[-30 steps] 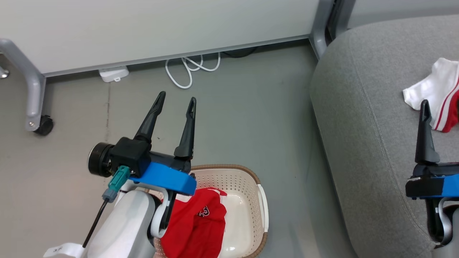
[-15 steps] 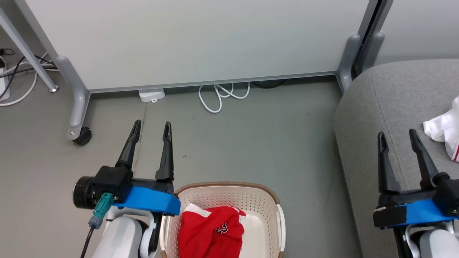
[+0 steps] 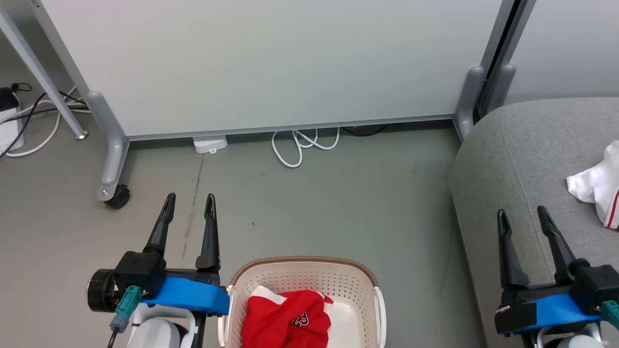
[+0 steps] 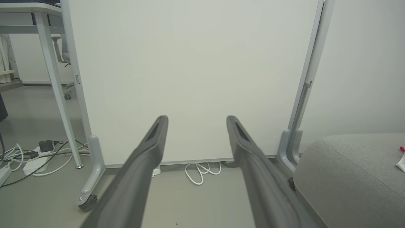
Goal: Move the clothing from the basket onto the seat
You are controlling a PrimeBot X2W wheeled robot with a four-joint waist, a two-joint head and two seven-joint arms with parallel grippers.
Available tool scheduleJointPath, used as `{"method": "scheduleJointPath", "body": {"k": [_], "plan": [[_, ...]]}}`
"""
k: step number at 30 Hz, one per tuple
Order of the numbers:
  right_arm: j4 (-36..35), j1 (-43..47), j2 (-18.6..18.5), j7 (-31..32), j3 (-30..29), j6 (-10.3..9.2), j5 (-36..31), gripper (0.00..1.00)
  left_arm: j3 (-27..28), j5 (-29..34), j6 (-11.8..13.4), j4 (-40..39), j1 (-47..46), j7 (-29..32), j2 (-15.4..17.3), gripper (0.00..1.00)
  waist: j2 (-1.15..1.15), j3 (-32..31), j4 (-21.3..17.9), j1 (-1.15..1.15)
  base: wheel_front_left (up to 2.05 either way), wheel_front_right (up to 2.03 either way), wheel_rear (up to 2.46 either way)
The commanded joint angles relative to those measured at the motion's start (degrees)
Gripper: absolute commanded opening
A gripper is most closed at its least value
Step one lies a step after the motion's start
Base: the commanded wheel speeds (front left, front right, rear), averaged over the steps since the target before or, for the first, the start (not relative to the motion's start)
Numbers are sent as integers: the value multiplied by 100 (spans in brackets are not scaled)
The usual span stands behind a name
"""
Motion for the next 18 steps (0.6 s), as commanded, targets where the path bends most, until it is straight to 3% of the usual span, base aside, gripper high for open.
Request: {"method": "scheduleJointPath", "body": {"k": [1, 18], "plan": [[16, 101, 27, -22, 19, 3, 16, 100, 39, 24, -17, -1, 50, -27, -8, 100, -1, -6, 9, 1, 0, 0, 0], [86, 175, 57, -21, 76, 3, 83, 100, 209, 153, -144, 26, 130, -27, -80, 100, -1, -39, 37, 1, 0, 0, 0]]}}
